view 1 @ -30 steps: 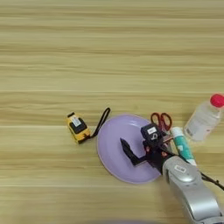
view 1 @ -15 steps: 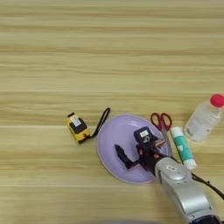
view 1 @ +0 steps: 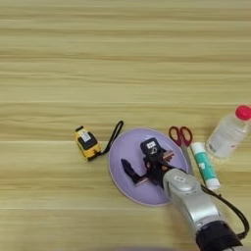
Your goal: Move the objects on the table
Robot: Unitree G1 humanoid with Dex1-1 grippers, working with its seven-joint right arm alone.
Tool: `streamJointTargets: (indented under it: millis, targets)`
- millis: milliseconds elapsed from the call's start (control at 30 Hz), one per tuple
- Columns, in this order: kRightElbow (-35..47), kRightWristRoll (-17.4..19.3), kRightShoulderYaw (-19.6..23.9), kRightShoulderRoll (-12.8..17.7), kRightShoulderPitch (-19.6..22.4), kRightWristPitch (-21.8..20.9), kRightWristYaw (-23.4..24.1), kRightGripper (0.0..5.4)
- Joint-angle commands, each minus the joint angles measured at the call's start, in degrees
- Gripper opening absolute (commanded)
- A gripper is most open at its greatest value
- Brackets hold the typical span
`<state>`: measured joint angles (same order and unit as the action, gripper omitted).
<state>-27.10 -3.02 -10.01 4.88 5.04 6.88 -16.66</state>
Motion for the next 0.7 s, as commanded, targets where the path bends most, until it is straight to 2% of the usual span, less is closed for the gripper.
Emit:
streamJointTargets:
  millis: [33,700]
  targets:
    - [-0.7,-0.7,0.1,-0.2,3.8,-1.5,0.6,5.38]
    - [-13.3,-2.4,0.9,-1.0,12.7,-5.7,3.0,5.38]
